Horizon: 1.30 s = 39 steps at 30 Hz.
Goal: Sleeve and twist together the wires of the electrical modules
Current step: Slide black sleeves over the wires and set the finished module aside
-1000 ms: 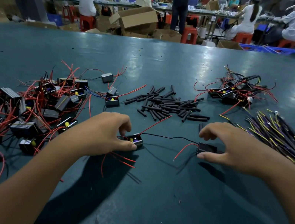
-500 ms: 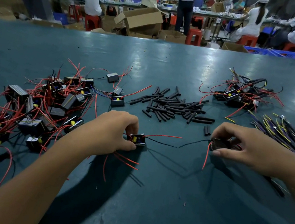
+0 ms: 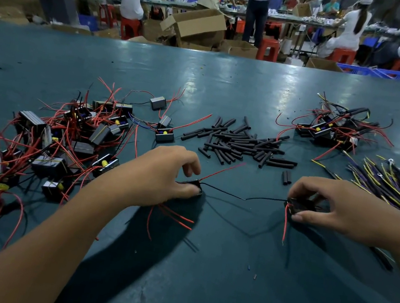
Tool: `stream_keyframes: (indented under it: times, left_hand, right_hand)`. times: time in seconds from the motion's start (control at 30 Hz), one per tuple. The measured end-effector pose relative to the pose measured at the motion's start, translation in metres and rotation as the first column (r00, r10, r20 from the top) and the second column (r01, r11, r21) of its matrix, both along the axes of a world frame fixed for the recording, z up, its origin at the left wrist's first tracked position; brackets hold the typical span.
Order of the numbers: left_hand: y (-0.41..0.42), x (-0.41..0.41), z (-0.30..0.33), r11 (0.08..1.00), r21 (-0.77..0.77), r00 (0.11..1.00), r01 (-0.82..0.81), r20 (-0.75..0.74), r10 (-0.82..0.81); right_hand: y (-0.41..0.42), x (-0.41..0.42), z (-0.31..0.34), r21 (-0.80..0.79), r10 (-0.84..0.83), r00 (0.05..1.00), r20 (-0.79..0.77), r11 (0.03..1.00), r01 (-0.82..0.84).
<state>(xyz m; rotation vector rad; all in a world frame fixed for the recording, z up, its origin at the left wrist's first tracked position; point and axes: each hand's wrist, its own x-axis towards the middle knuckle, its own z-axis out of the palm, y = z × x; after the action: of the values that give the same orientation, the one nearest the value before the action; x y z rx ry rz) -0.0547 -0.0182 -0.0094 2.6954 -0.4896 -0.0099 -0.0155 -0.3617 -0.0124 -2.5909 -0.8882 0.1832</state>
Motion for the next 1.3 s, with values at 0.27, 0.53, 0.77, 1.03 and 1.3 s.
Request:
stream_keyframes:
  times: [0.27,0.53,0.77,1.03,1.3]
  left_hand:
    - [-0.014,0.009,-0.018,0.981,-0.189,0.998,-0.035,0.036,0.043]
    - [-0.002,0.011,-0.01,0.982,-0.188,0.999,-0.022,-0.035,0.016]
    - [-0.004,0.006,-0.009,0.989,-0.131,0.997,0.07,-0.035,-0.075]
    - [-0.01,0.0,-0.004,0.988,0.017,0.988,0.154,-0.021,-0.154]
    - [-0.036,-0.007,-0.013,0.974,0.047,0.956,0.222,0.185,-0.226]
  right_hand:
    - [0.001,0.003,-0.006,-0.047,-0.012,1.0,0.026,0.999,0.013]
    - [0.006,0.006,-0.014,-0.081,-0.172,0.975,0.14,0.98,0.184]
    - [0.026,-0.008,-0.013,0.068,-0.051,0.959,0.279,0.997,0.033]
    - [0.058,-0.02,-0.024,0.011,0.078,0.892,0.444,0.996,-0.092]
    - [0.063,-0.023,-0.025,0.176,-0.034,0.897,0.441,0.983,-0.049]
